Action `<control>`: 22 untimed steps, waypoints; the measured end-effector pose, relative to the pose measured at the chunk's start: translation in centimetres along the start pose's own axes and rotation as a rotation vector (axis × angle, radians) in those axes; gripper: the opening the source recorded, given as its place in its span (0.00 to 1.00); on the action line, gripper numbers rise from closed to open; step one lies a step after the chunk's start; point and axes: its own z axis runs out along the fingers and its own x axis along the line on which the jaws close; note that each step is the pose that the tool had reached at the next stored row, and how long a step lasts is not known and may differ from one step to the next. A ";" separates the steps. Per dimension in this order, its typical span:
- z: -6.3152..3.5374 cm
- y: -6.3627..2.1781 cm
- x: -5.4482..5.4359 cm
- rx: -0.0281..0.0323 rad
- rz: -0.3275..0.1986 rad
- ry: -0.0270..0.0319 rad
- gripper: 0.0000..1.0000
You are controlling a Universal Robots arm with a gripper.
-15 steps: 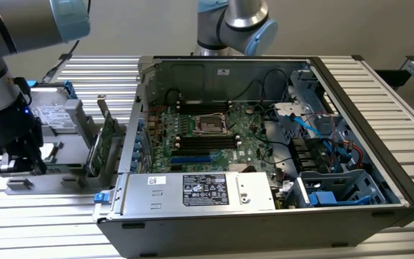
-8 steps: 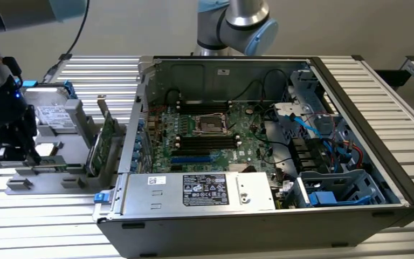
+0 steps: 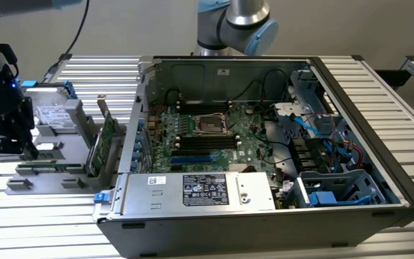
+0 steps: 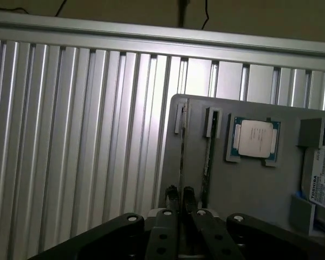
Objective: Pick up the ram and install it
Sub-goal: 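Pick up the ram and move it above insertion slot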
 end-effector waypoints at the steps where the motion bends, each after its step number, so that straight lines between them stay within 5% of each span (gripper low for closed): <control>1: -0.08 -0.06 0.0 -0.0001 0.000 0.0000 0.14; 8: -2.68 -1.15 0.1 -0.0002 0.001 -0.0001 0.14; 22: -6.52 -5.97 0.7 -0.0101 0.000 -0.0011 0.14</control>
